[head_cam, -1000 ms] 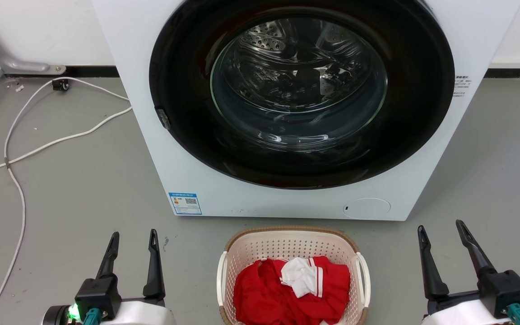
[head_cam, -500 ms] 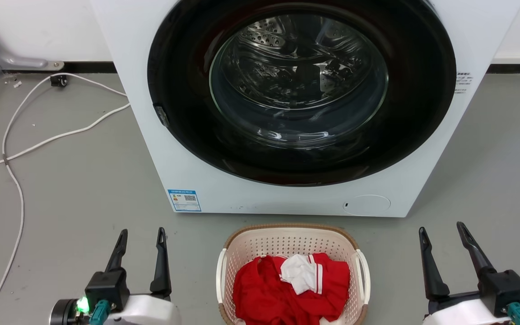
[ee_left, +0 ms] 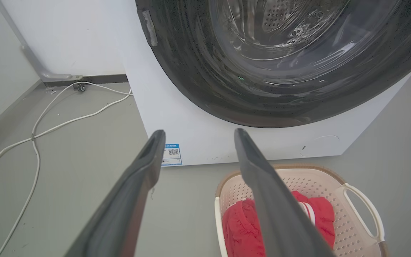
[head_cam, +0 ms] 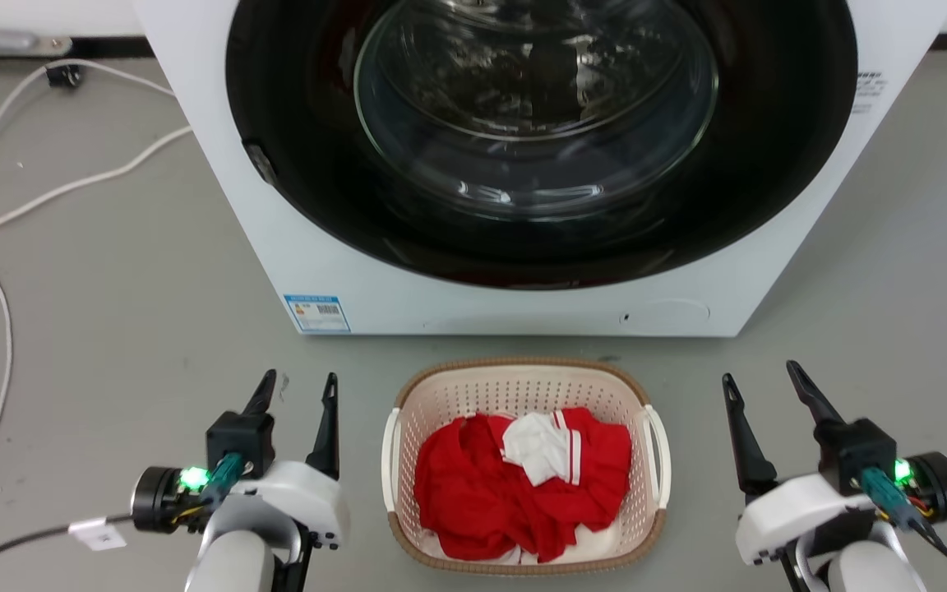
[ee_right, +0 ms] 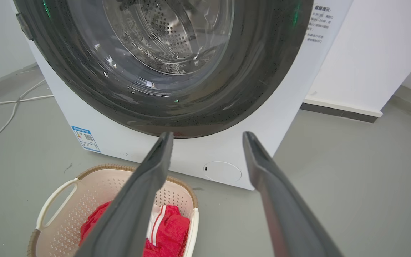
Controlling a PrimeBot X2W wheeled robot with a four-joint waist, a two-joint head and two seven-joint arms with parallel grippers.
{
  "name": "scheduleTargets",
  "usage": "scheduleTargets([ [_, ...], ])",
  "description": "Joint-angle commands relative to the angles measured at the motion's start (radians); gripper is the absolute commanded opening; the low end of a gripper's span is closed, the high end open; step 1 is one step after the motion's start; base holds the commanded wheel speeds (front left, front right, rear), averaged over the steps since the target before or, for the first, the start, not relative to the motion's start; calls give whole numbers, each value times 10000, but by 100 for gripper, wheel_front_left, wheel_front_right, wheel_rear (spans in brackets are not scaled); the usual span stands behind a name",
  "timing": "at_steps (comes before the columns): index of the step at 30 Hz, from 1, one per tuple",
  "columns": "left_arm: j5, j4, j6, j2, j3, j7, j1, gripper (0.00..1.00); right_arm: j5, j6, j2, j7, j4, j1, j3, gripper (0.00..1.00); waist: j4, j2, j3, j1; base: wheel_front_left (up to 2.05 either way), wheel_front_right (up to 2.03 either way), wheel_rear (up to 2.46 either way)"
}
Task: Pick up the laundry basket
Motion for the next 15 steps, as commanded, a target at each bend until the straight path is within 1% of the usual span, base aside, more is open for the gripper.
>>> scheduleTargets([
  [1,47,244,-65,61,-45,-22,-185,100,-14,-7,-18,-25,156,-261,24,100,-45,0,269,-1,0,0,0],
  [8,119,2291,-410,244,-364,-22,-1747,100,-413,-7,-16,-25,2179,-1653,304,100,-119,0,1253,-1,0,0,0],
  [15,128,4670,-627,445,-779,-24,-3241,100,-911,-7,-16,-23,4678,-3206,409,100,-212,0,2169,-1,0,0,0],
])
